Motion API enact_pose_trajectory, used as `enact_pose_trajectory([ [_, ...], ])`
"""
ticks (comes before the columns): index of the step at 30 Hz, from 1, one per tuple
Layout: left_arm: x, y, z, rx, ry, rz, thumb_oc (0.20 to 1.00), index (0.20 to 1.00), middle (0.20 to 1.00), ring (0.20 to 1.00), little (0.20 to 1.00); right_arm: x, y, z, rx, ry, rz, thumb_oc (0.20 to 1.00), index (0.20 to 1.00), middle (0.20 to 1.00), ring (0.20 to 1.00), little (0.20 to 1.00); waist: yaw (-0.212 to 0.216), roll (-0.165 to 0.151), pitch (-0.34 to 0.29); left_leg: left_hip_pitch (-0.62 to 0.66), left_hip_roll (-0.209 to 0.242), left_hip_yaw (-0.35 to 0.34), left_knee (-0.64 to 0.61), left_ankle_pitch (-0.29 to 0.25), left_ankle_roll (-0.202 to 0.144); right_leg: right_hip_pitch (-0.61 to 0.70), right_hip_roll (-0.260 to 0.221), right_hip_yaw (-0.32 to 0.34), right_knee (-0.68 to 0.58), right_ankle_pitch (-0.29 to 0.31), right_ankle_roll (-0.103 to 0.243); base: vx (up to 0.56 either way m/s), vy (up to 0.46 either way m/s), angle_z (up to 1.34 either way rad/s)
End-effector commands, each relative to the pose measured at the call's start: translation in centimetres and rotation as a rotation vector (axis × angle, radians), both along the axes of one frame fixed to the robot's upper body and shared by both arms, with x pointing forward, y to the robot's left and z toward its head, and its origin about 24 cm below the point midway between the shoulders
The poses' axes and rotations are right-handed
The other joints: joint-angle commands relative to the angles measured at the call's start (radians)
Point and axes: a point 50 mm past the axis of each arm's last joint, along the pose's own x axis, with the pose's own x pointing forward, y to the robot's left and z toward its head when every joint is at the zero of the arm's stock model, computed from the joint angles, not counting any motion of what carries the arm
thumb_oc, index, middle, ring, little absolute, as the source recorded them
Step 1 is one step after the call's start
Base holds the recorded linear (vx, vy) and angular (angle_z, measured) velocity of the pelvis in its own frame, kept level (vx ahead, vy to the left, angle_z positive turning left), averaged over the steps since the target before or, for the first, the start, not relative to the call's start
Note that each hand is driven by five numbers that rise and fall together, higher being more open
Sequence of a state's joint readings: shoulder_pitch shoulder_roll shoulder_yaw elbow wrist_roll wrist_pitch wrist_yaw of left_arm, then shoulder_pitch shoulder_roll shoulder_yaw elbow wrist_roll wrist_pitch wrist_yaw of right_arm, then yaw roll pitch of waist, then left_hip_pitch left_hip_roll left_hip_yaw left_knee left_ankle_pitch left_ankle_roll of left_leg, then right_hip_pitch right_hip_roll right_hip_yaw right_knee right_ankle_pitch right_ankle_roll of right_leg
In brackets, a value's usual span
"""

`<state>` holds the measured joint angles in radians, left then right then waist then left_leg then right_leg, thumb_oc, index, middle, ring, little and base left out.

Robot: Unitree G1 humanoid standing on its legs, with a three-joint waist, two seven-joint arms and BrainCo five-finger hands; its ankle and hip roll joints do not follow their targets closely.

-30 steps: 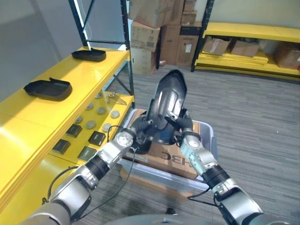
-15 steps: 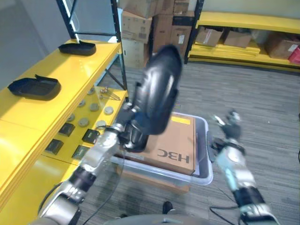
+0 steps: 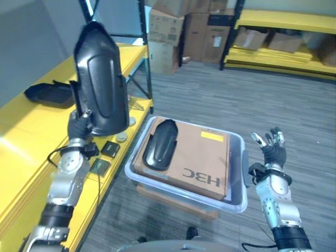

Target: Move parts from the plastic box to the shelf.

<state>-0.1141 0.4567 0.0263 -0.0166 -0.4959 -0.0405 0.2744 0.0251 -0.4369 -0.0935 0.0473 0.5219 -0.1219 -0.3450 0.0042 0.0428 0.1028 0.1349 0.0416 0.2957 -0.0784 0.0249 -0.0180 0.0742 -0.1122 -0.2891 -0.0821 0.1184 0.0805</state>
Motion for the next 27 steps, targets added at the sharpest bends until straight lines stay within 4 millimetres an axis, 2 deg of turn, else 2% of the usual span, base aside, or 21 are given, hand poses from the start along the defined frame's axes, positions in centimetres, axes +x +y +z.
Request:
enact_pose_trajectory([
  [1,-0.5,2.1,4.9,0.110,-0.211,0.078,0.200,0.200,0.200,0.200,0.200,0.9,1.4,2.6,-0.012,-0.125,0.064,1.000,1.000,1.000,1.000,1.000,0.054,-0.018,-0.059,-0.071,0.032,-0.088,0.035,-0.024,-0.023,0.001,-0.084,-0.025,0.059,-0.092,0.103,-0.04,0.071,0.18],
  [4,-1.6,3.2,5.2,0.116,-0.221,0.118,0.200,0.200,0.200,0.200,0.200,1.0,2.1,2.9,-0.003,-0.137,0.087,1.000,1.000,1.000,1.000,1.000,0.083,-0.008,-0.047,-0.098,0.006,-0.180,0.022,-0.009,-0.007,-0.023,-0.075,0.012,0.126,-0.135,0.090,-0.05,0.074,0.57],
  [6,-1.8,3.4,5.0,0.119,-0.230,0.100,0.200,0.200,0.200,0.200,0.200,0.7,1.5,3.0,-0.024,-0.137,0.038,1.000,1.000,1.000,1.000,1.000,0.076,-0.002,-0.041,-0.115,-0.022,-0.300,0.008,0.007,-0.006,-0.042,-0.009,0.098,0.162,-0.183,0.054,-0.02,0.042,1.20],
  [8,-1.9,3.6,5.0,0.120,-0.231,0.101,0.200,0.200,0.200,0.200,0.200,0.6,1.1,2.9,-0.031,-0.115,0.018,1.000,1.000,1.000,1.000,1.000,0.074,-0.001,-0.044,-0.126,-0.031,-0.334,0.003,0.018,-0.009,-0.048,0.012,0.122,0.165,-0.188,0.045,-0.01,0.020,1.87],
  [9,-2.1,4.0,4.7,0.096,-0.225,0.119,0.200,0.200,0.200,0.200,0.200,0.5,0.7,2.0,-0.051,-0.022,0.020,1.000,1.000,1.000,1.000,1.000,0.075,-0.005,-0.046,-0.136,-0.039,-0.364,0.001,0.027,-0.014,-0.050,0.029,0.129,0.170,-0.192,0.038,0.01,0.010,1.65],
  [10,-2.1,4.0,4.7,0.095,-0.225,0.119,0.200,0.200,0.200,0.200,0.200,0.5,0.7,2.0,-0.051,-0.021,0.020,1.000,1.000,1.000,1.000,1.000,0.073,-0.005,-0.047,-0.137,-0.040,-0.366,0.001,0.028,-0.014,-0.050,0.029,0.127,0.170,-0.193,0.038,0.01,0.016,1.60],
  [11,-3.0,4.7,4.6,0.091,-0.228,0.146,0.200,0.200,0.200,0.200,0.200,0.1,0.2,-0.2,-0.145,0.133,0.010,1.000,1.000,1.000,1.000,1.000,0.092,-0.011,-0.042,-0.161,-0.039,-0.374,-0.004,0.045,-0.021,-0.050,0.042,0.105,0.173,-0.197,0.027,0.00,0.013,1.46],
  [14,-3.9,5.1,4.2,0.076,-0.216,0.156,0.200,0.200,0.200,0.200,0.200,-1.1,-0.4,-2.8,-0.217,0.307,-0.005,1.000,1.000,1.000,1.000,1.000,0.099,-0.019,-0.033,-0.184,-0.025,-0.334,-0.009,0.057,-0.029,-0.045,0.045,0.069,0.168,-0.199,0.020,-0.02,0.024,1.19],
  [15,-4.9,5.3,3.9,0.081,-0.208,0.158,0.200,0.200,0.200,0.200,0.200,-3.1,-1.5,-5.3,-0.369,0.489,0.030,1.000,1.000,1.000,1.000,1.000,0.092,-0.027,-0.020,-0.211,0.002,-0.259,-0.009,0.071,-0.044,-0.039,0.044,0.025,0.167,-0.205,0.016,-0.04,0.039,1.28],
  [16,-5.3,5.4,3.7,0.073,-0.210,0.146,0.200,0.200,0.200,0.200,0.200,-4.3,-2.1,-6.1,-0.461,0.555,0.042,1.000,1.000,1.000,1.000,1.000,0.082,-0.029,-0.010,-0.223,0.022,-0.201,-0.009,0.083,-0.052,-0.034,0.042,0.001,0.170,-0.209,0.013,-0.04,0.045,1.13],
  [17,-5.4,5.5,3.6,0.066,-0.208,0.146,0.200,0.200,0.200,0.200,0.200,-4.9,-2.3,-6.6,-0.500,0.592,0.052,1.000,1.000,1.000,1.000,1.000,0.076,-0.032,-0.004,-0.227,0.030,-0.173,-0.006,0.086,-0.057,-0.030,0.040,-0.010,0.175,-0.216,0.012,-0.05,0.077,1.48],
  [18,-5.7,5.4,3.5,0.035,-0.215,0.145,0.200,0.200,0.200,0.200,0.200,-7.4,-3.3,-8.5,-0.634,0.754,0.047,1.000,1.000,1.000,1.000,1.000,0.054,-0.039,0.015,-0.249,0.064,-0.059,0.002,0.107,-0.067,-0.027,0.038,-0.056,0.194,-0.228,0.006,0.01,0.079,1.21],
  [20,-5.8,5.3,3.6,0.035,-0.224,0.154,0.200,0.200,0.200,0.200,0.200,-8.9,-4.2,-9.6,-0.720,0.856,0.041,1.000,1.000,1.000,1.000,1.000,0.042,-0.049,0.022,-0.250,0.072,-0.020,0.002,0.103,-0.079,-0.023,0.034,-0.062,0.208,-0.249,0.009,0.01,0.070,1.44],
  [22,-5.6,4.9,3.6,0.032,-0.241,0.148,0.200,0.200,0.200,0.200,0.200,-11.6,-5.4,-11.7,-0.819,1.024,0.006,1.000,1.000,1.000,1.000,1.000,0.037,-0.058,0.038,-0.270,0.081,0.014,0.029,0.103,-0.080,-0.020,0.037,-0.075,0.218,-0.253,0.003,0.01,0.069,0.86],
  [24,-5.3,4.3,3.7,0.032,-0.239,0.128,0.200,0.200,0.200,0.200,0.200,-14.0,-6.5,-13.4,-0.806,1.129,-0.067,1.000,1.000,1.000,1.000,1.000,0.044,-0.063,0.046,-0.276,0.080,0.016,0.054,0.089,-0.075,-0.013,0.039,-0.079,0.223,-0.257,-0.002,0.07,0.064,-0.05],
  [25,-5.3,4.3,3.7,0.032,-0.238,0.126,0.200,0.200,0.200,0.200,0.200,-14.2,-6.5,-13.6,-0.806,1.136,-0.077,1.000,1.000,1.000,1.000,1.000,0.045,-0.064,0.046,-0.276,0.079,0.015,0.057,0.086,-0.074,-0.012,0.039,-0.078,0.224,-0.257,-0.003,0.09,0.068,-0.04],
  [27,-5.0,3.8,3.8,0.020,-0.236,0.096,0.200,0.200,0.200,0.200,0.200,-15.8,-7.1,-14.3,-0.812,1.222,-0.159,1.000,1.000,1.000,1.000,1.000,0.049,-0.070,0.046,-0.271,0.074,0.018,0.083,0.060,-0.060,-0.006,0.034,-0.076,0.231,-0.260,-0.002,0.10,0.098,-0.05],
])
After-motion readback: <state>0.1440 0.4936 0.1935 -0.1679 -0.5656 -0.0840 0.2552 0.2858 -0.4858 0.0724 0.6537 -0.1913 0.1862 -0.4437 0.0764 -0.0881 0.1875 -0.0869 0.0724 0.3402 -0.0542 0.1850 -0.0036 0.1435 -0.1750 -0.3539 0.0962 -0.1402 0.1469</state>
